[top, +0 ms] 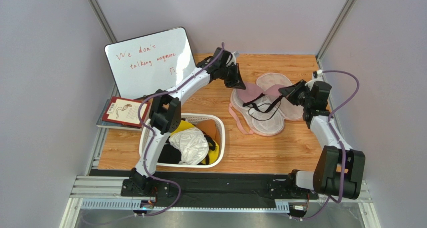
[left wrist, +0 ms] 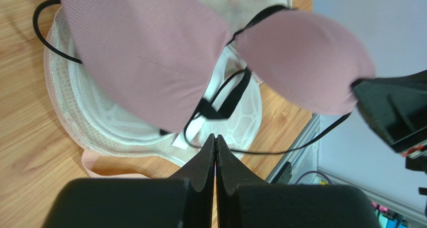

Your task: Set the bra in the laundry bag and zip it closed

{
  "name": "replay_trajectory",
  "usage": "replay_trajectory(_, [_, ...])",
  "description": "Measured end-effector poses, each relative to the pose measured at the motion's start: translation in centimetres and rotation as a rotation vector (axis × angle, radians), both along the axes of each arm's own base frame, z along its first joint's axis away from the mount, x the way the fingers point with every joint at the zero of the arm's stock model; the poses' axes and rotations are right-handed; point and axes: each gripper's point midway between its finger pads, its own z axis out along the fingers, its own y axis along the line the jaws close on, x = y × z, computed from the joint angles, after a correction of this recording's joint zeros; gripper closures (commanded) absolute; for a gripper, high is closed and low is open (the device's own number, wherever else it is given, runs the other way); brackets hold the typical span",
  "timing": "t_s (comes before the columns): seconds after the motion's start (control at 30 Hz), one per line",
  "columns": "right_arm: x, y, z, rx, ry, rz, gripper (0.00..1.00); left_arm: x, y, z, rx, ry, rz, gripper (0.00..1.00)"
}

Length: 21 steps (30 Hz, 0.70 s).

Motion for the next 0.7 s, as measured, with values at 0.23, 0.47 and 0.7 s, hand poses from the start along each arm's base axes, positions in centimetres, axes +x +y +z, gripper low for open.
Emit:
replay_trajectory(0.23, [3.9,-0.7,4.9,-0.088,-0.132,0.035,1.0,-1.1,0.7,-0.7,0.016,0.033,-0.003,1.0])
replay_trajectory(0.47, [4.3,1.4,4.9,-0.157,-0.152,0.139,1.0,-2.3,1.5,-1.4,0.038,0.063,-0.003,0.99])
replay_trajectory(0.7, [-1.3,5.9,-2.6,-0.171,0.008,0.276,1.0,-3.0,2.0,-1.5,0.048,0.071,-0.007,0.99])
